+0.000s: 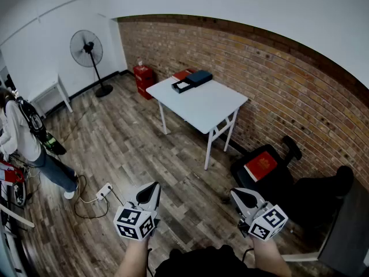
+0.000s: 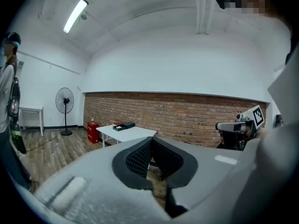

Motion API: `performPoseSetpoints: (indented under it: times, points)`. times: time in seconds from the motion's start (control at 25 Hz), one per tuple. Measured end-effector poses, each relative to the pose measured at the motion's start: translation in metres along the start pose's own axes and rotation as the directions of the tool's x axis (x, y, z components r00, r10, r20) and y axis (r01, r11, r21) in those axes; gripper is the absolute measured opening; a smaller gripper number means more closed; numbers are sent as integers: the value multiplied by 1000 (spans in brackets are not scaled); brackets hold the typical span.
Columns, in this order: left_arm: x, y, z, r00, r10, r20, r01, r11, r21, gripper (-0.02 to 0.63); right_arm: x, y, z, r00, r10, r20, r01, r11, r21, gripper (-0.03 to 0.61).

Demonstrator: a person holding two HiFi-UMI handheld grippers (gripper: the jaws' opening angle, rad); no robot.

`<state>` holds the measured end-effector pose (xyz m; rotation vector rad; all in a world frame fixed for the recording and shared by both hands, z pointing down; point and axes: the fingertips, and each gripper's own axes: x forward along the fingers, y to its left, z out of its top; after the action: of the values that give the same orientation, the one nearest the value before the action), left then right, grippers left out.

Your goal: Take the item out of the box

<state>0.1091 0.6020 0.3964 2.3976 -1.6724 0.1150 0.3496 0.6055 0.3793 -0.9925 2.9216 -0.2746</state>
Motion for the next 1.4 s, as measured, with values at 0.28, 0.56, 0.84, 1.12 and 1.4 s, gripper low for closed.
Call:
performPoseSetpoints:
  times: [0.28, 0.56, 0.84, 1.12, 1.4]
  points:
    - [10, -25, -4, 1000, 22, -1, -22, 1000, -4, 5, -30, -22, 1, 1000, -7, -7, 7, 1000, -17, -2]
    - [20, -49, -10, 999, 38, -8, -38, 999, -8, 5, -55, -44, -6, 999, 5, -36, -5, 1000, 0, -2]
    - [26, -61, -26, 997, 63, -38, -64, 998, -18, 5, -63, -68, -18, 998, -22, -66, 23, 1000, 13, 0]
    - [45, -16, -44, 991, 104, -80, -109, 992, -57, 5, -8, -87, -34, 995, 10, -97, -3, 998, 68, 0]
    - [108, 67, -46, 988, 125, -90, -135, 986, -103, 5, 100, -119, -43, 989, 57, -136, -44, 995, 93, 0]
